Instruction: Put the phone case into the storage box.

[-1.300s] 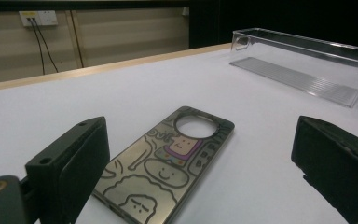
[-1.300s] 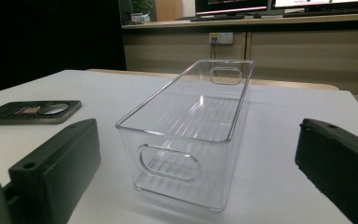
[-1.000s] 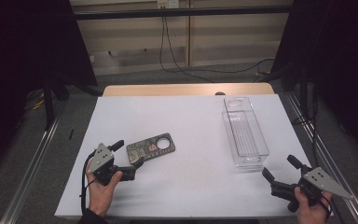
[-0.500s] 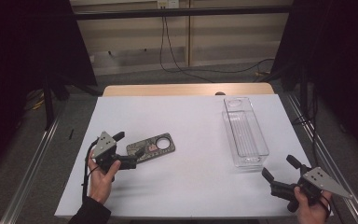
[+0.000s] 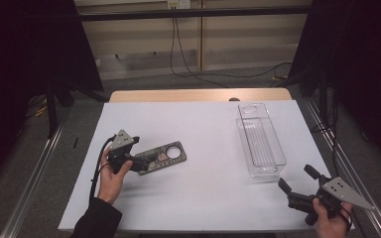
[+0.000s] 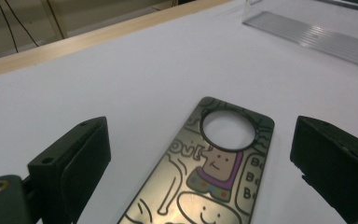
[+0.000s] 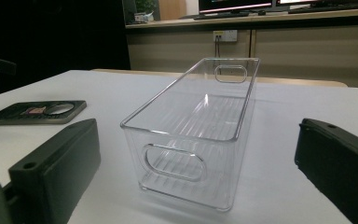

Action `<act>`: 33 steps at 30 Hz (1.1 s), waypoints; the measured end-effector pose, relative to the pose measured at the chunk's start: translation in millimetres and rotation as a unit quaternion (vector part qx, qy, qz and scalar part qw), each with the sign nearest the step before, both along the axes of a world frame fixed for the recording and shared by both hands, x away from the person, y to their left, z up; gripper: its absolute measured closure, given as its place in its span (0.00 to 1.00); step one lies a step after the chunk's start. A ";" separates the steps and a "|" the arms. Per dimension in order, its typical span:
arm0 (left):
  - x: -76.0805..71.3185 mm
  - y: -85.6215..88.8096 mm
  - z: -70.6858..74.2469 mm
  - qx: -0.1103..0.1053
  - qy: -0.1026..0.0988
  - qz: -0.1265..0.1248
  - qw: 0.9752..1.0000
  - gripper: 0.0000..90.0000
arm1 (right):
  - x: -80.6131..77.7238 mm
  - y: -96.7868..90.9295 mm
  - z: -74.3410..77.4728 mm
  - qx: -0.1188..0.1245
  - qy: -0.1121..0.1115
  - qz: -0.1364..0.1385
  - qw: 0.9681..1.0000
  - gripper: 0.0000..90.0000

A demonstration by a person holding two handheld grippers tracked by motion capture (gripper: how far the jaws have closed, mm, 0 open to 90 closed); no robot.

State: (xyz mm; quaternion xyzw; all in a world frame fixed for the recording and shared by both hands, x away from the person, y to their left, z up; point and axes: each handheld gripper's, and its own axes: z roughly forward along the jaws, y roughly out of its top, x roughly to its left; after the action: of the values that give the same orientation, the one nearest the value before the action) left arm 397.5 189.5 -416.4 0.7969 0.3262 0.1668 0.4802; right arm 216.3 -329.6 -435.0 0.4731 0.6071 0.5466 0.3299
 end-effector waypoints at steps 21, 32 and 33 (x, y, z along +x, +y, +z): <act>36.0 -34.6 7.5 0.111 0.062 -0.079 0.989 0.06 | 1.5 2.5 -0.7 0.001 0.002 0.012 1.000 0.00; 42.0 -46.6 -4.2 0.157 0.090 -0.140 0.973 0.08 | 1.4 2.4 -0.8 0.003 0.004 0.010 1.000 0.00; 42.6 -46.1 -5.2 0.163 0.095 -0.143 0.972 0.06 | 1.3 2.4 -0.9 0.003 0.004 0.010 1.000 0.00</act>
State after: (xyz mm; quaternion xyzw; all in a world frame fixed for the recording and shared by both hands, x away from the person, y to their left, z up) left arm 440.1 143.4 -421.5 0.9152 0.2210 0.0711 0.3294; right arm 217.6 -327.3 -435.9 0.4702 0.6116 0.5498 0.3204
